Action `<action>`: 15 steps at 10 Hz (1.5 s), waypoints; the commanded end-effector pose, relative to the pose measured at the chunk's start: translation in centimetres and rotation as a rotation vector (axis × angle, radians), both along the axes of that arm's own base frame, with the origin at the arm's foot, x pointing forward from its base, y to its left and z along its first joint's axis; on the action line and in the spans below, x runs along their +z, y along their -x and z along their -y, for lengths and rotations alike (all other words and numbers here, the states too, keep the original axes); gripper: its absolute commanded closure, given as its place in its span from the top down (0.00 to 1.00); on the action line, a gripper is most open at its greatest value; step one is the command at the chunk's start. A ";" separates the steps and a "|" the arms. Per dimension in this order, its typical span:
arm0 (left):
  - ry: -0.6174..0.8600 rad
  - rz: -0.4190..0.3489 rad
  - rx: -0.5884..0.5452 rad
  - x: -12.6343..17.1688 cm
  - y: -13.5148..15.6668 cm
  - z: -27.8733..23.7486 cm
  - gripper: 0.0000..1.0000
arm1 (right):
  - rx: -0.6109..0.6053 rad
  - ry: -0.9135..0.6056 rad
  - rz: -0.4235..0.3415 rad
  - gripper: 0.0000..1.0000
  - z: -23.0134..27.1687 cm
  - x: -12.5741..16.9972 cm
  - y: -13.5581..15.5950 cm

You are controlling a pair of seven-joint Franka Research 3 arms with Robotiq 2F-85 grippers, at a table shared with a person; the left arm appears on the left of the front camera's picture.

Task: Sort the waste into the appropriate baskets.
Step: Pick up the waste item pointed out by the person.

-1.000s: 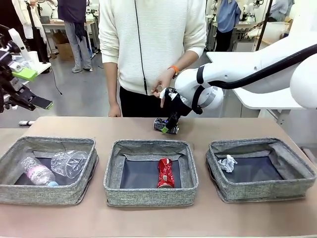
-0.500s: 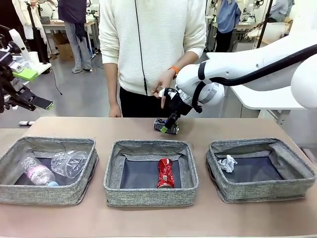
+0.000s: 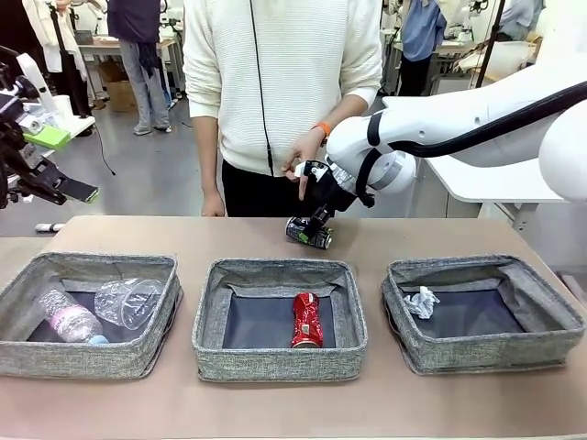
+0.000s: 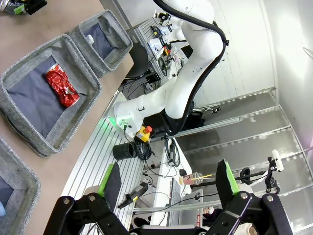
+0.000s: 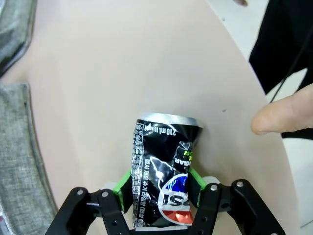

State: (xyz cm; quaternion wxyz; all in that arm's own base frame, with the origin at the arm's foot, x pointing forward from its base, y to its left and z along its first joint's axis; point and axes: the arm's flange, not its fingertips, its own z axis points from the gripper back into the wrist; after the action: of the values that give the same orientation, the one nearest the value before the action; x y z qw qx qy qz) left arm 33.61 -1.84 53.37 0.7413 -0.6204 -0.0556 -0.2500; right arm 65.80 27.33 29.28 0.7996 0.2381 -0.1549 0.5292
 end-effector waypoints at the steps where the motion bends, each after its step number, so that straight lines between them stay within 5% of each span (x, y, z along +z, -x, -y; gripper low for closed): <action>1: 0.028 0.020 -0.005 0.2 0.0 0.1 1.00 | -0.006 0.022 -0.003 0.39 -0.1 0.3 -0.3; 5: 0.028 0.020 -0.005 0.2 0.0 0.1 1.00 | -0.011 0.080 -0.032 0.39 0.2 0.9 0.2; 6: 0.028 0.020 -0.005 0.2 0.0 0.1 1.00 | -0.038 0.138 -0.079 0.39 1.0 3.0 1.8; 8: 0.028 0.020 -0.005 0.2 0.0 0.1 1.00 | -0.282 0.336 -0.144 0.39 4.9 10.0 8.2; 11: 0.028 0.020 -0.005 0.2 0.0 0.1 1.00 | -0.668 0.216 -0.076 0.39 8.4 16.7 18.3; 12: 0.028 0.020 -0.005 0.2 0.0 0.1 1.00 | -0.769 0.183 -0.132 0.39 8.3 17.1 21.3; 14: 0.028 0.020 -0.005 0.2 0.0 0.1 1.00 | -0.930 0.127 -0.197 0.39 8.0 16.6 23.1; 15: 0.028 0.020 -0.005 0.2 0.0 0.1 1.00 | -0.766 0.202 -0.158 0.39 9.2 18.3 21.3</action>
State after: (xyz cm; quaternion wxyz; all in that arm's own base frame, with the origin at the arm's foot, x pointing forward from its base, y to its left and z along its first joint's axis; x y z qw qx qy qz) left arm 33.59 -1.88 53.42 0.7413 -0.6200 -0.0557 -0.2508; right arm 42.13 18.60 47.14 0.9744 0.1307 -0.1168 0.1410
